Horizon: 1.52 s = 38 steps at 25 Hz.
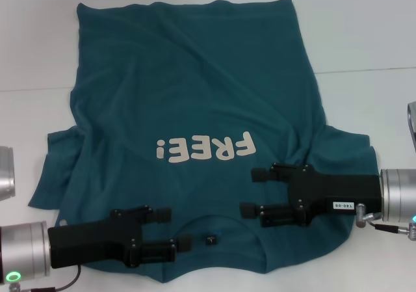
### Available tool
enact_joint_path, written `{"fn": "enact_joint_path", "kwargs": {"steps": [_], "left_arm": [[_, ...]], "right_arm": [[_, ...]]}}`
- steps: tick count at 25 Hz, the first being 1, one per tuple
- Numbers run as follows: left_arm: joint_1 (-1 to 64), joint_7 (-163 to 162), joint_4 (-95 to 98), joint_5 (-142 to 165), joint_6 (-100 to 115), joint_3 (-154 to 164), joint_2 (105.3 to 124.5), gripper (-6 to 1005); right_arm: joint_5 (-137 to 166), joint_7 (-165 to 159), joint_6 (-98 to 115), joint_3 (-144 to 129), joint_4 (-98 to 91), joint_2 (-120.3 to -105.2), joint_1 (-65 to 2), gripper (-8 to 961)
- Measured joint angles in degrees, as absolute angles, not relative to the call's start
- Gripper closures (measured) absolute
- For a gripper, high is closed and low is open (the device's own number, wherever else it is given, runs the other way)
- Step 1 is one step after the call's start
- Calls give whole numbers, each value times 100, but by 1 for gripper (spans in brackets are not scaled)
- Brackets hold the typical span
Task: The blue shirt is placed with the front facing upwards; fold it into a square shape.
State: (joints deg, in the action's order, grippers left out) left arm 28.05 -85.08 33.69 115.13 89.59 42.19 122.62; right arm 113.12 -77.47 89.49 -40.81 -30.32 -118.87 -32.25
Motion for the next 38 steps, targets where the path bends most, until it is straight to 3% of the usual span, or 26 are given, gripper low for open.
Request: {"fn": "enact_joint_path", "kwargs": {"steps": [21, 38], "left_arm": [[2779, -8795, 3360, 11446, 8673, 3830, 12306, 130], [2791, -9361, 3825, 11445, 7831, 2733, 12236, 132]], "right_arm": [[11310, -7734, 8902, -4078, -3033, -11925, -3240, 12], [11240, -7857, 8965, -3996, -3032, -11902, -3137, 13]]}}
